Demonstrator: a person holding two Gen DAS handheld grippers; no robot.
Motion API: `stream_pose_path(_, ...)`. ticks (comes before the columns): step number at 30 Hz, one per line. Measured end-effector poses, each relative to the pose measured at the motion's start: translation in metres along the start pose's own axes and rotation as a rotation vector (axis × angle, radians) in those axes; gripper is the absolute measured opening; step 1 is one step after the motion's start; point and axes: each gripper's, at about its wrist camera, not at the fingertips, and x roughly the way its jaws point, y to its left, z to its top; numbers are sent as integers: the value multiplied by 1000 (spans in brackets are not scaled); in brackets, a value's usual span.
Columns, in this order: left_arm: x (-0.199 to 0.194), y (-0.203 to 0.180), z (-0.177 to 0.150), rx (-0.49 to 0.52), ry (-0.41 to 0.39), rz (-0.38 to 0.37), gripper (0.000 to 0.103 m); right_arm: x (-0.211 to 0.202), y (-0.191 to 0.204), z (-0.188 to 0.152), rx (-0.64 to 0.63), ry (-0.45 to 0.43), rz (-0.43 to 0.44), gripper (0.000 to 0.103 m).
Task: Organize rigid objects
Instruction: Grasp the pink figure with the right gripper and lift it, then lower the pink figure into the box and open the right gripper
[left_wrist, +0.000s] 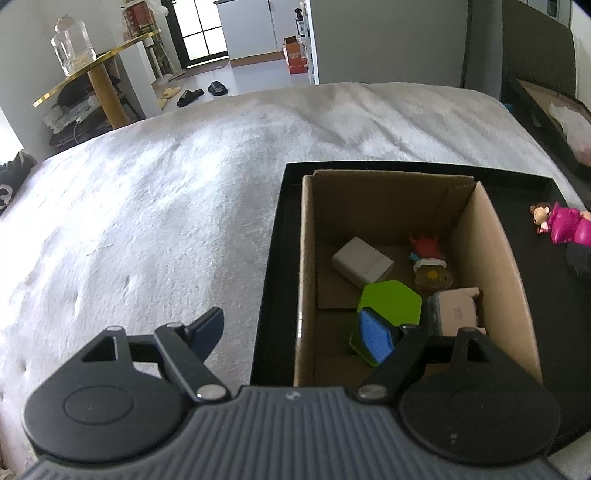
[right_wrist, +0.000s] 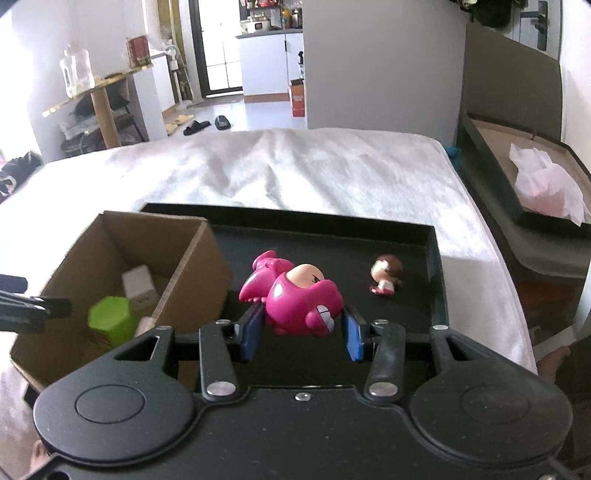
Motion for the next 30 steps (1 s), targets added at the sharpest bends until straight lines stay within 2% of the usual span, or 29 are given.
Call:
stream_pose_path(12,-1,12,-5,-23,-17,-56,78,-10,41,22,-51,-35,64,45)
stream_pose_path(19,-5,21,-9,-34,-43,-108,74,-7,69,28,-84,-27,96,45)
stream_pose_path(27,-4,26,-15,-44,-46,-154,57,0,97,27,-106,-6,117,45)
stream_pose_path(30,-2,30,-16,-53,-34,-170,43,7,106,24,-118,10,113,45)
